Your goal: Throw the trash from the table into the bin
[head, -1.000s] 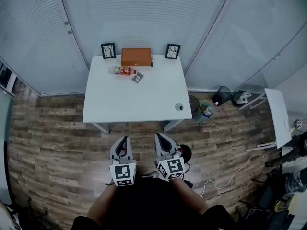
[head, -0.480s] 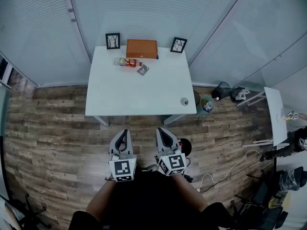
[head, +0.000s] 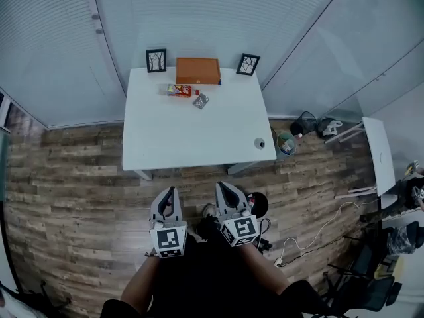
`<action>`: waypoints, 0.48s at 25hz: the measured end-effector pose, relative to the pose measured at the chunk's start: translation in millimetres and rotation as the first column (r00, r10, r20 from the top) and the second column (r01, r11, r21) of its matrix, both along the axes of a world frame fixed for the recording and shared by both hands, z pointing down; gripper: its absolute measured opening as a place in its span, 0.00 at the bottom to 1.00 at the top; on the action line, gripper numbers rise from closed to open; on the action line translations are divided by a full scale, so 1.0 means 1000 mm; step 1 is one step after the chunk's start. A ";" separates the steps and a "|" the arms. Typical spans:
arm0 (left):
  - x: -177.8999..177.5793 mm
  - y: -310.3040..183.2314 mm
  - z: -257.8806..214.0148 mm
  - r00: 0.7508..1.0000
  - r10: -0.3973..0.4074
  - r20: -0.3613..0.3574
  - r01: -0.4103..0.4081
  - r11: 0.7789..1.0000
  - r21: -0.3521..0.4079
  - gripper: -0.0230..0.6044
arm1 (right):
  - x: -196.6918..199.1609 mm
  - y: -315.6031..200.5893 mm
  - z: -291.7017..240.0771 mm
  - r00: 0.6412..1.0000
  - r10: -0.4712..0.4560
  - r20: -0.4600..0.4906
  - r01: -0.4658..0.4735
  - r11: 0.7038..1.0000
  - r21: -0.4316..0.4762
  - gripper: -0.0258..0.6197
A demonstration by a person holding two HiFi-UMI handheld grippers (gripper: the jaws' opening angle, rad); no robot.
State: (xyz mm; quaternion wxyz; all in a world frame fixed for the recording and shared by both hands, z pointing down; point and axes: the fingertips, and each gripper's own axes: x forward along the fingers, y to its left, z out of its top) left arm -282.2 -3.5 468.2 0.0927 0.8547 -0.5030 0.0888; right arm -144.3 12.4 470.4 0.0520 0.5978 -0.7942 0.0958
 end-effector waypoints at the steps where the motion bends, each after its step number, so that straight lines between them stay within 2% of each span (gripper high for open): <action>1: -0.003 -0.003 0.002 1.000 -0.009 -0.002 0.009 1.000 -0.006 0.03 | -0.001 -0.005 0.001 1.000 -0.002 0.000 0.002 1.000 -0.005 0.05; 7: -0.005 -0.044 0.010 0.999 -0.042 -0.002 0.042 0.999 -0.021 0.03 | 0.006 -0.061 0.012 1.000 -0.012 0.005 0.012 1.000 -0.006 0.05; 12: 0.001 -0.101 0.012 0.997 -0.072 0.018 0.073 0.997 -0.019 0.03 | 0.014 -0.132 0.033 0.999 -0.039 0.014 0.039 0.999 -0.030 0.05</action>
